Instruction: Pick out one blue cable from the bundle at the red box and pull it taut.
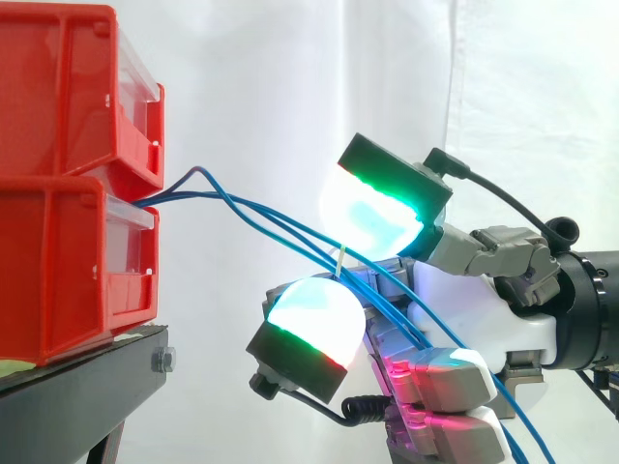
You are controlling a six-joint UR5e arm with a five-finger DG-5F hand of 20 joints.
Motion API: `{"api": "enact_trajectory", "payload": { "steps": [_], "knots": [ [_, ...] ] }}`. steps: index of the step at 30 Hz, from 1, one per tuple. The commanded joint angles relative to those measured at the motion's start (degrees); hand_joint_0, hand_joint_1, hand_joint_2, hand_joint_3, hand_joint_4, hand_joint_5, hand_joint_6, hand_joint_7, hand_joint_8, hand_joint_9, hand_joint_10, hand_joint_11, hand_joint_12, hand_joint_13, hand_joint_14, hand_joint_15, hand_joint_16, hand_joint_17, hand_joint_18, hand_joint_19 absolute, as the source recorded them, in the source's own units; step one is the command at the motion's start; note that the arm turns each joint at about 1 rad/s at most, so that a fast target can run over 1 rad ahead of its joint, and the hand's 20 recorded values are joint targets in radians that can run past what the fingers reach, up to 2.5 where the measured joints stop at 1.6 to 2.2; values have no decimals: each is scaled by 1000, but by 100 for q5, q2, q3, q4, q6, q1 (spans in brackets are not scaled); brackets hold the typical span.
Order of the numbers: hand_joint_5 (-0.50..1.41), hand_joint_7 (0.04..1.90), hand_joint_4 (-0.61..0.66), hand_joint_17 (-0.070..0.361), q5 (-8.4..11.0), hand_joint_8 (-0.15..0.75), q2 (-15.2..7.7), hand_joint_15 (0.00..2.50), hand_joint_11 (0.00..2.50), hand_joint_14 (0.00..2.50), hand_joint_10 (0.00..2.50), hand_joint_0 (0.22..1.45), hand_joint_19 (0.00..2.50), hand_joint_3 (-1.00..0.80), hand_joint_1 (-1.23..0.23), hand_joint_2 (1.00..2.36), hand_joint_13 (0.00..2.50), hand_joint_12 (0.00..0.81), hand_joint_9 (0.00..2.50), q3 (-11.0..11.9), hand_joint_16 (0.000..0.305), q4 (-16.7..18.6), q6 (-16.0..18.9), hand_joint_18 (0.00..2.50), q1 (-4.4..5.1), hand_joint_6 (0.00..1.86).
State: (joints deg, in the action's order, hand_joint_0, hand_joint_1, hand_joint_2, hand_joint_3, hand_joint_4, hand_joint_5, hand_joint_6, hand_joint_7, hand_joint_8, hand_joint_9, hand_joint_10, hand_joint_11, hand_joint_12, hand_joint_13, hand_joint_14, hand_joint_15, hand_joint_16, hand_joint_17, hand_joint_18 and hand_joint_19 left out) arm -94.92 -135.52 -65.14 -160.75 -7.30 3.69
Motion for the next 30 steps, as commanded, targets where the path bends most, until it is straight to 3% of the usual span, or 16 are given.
{"api": "enact_trajectory", "payload": {
  "steps": [1, 9, 17, 21, 23, 30],
  "knots": [
    [-103, 967, 104, 149, 0, 375, 8, 615, 722, 19, 22, 460, 575, -500, -565, 1000, 1442, 434, 1480, -7, 66, 0, 0, 1348, 0, 822],
    [-110, 979, 79, 132, 0, 347, -1, 636, 744, 23, 23, 556, 621, -500, -672, 1000, 1408, 400, 1461, -7, 59, -9, 0, 1272, 0, 821],
    [-114, 1040, 47, 127, 0, 346, 8, 646, 776, 22, 26, 608, 623, -301, -738, 1016, 1398, 396, 1442, -7, 56, 0, 0, 1254, 0, 849],
    [-127, 973, 68, 128, 0, 340, -1, 644, 766, 24, 23, 581, 623, -401, -777, 1008, 1378, 396, 1406, -7, 57, 0, 0, 1239, 0, 867],
    [-125, 952, 74, 131, 0, 345, -1, 642, 759, 23, 25, 543, 622, -500, -724, 1000, 1376, 397, 1404, -7, 58, 0, 0, 1251, 0, 865],
    [-122, 922, 102, 136, 0, 350, -1, 633, 735, 20, 24, 511, 622, -500, -490, 1000, 1395, 415, 1419, -7, 60, 0, 9, 1272, 0, 849]
  ]
}}
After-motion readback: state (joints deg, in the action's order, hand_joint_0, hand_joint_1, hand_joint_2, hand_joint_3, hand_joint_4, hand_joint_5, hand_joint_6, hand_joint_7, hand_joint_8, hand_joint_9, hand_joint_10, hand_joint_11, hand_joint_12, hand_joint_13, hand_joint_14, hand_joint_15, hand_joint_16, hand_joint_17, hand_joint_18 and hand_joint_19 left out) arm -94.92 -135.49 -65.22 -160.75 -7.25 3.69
